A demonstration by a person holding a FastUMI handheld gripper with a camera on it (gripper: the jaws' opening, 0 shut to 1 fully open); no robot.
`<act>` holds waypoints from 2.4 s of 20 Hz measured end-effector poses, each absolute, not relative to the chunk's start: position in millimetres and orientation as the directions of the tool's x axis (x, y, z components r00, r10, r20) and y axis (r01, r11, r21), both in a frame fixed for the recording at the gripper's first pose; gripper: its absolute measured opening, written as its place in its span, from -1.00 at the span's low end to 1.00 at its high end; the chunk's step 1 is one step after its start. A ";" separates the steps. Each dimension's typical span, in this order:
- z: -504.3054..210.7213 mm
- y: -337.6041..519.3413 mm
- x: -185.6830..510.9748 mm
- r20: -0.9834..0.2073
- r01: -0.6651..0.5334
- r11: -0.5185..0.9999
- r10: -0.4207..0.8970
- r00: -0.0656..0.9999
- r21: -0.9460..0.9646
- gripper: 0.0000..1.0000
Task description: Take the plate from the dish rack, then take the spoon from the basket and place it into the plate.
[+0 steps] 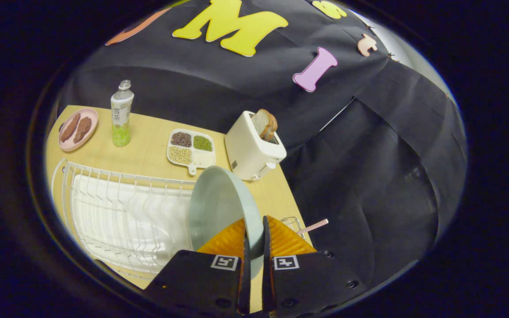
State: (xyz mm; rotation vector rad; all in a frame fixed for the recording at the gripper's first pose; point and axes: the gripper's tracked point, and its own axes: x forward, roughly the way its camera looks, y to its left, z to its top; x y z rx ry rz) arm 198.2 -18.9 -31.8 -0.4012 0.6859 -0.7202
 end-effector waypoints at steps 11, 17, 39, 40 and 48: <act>-74.5 -5.6 72.7 -0.605 0.264 0.962 -0.251 0.756 -0.068 -0.69; -143.4 1.0 11.4 -0.618 0.136 0.990 -0.087 0.781 0.033 -0.69; -294.3 -42.8 27.1 -0.634 0.056 0.937 0.188 0.750 0.344 -0.52; -289.5 -47.4 27.4 -0.616 0.048 0.948 0.165 0.770 0.314 -0.47; -249.2 -86.8 49.4 -0.434 -0.002 0.987 0.074 0.898 0.163 0.83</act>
